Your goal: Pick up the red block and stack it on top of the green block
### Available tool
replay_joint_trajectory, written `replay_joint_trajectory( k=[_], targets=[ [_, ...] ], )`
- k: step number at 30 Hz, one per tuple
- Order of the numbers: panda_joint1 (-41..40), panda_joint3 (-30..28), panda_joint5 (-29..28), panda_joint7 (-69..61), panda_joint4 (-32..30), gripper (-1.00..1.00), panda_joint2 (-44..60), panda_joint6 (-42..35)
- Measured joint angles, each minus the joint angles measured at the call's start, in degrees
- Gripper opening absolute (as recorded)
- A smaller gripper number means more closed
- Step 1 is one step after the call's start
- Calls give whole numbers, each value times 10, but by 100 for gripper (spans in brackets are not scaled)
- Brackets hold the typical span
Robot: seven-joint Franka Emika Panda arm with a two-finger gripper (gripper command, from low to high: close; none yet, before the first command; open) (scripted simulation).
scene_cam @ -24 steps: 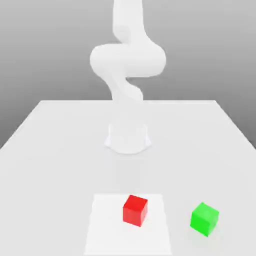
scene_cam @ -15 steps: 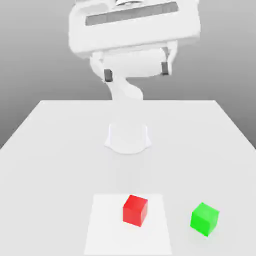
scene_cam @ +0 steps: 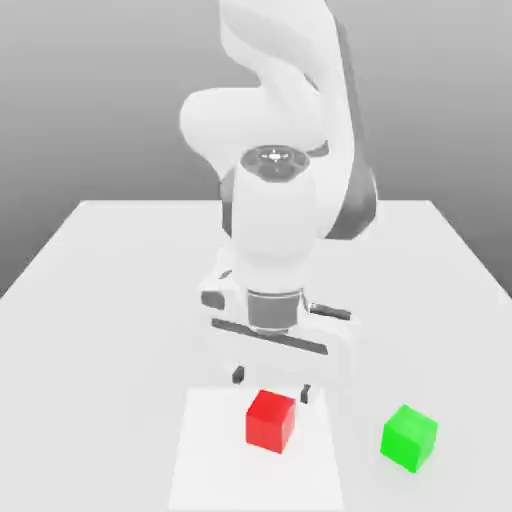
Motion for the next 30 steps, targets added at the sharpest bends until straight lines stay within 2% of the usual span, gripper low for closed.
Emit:
replay_joint_trajectory(
  k=[2,3,10,16,24,29,30],
  targets=[
    [1,-1,-2,2,5,0,41,35],
    [1,-1,-2,2,7,-100,53,45],
    [1,-1,-4,4,6,-100,51,44],
    [-2,4,6,-3,-10,-100,-59,-50],
    [146,71,3,168,81,-100,-66,-149],
    [164,63,-25,215,101,-100,16,-87],
    [167,59,-31,220,102,100,33,-71]
  ],
)
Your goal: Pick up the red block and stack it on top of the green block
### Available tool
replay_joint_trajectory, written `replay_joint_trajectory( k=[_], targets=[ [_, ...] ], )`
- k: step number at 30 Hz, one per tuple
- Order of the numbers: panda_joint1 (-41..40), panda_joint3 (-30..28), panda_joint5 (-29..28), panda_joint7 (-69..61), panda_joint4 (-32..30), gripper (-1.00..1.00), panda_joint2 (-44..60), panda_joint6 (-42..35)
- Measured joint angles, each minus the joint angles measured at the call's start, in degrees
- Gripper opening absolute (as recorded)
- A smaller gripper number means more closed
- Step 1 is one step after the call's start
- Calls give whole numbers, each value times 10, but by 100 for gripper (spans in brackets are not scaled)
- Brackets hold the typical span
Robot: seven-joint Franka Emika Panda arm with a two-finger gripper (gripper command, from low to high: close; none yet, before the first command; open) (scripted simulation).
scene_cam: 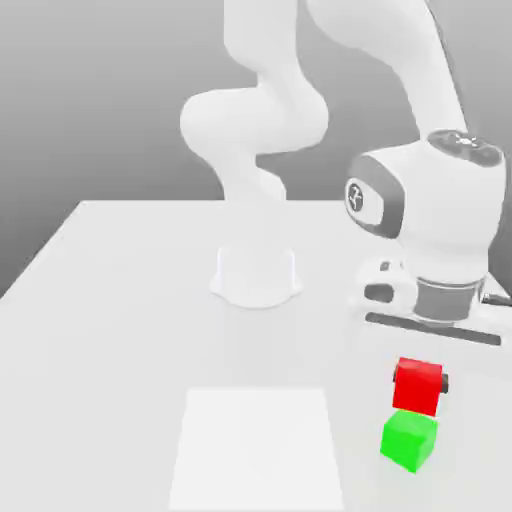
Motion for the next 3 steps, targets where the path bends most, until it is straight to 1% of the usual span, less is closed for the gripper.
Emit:
replay_joint_trajectory(
  k=[3],
  targets=[
    [0,0,0,0,0,100,0,0]
  ],
)
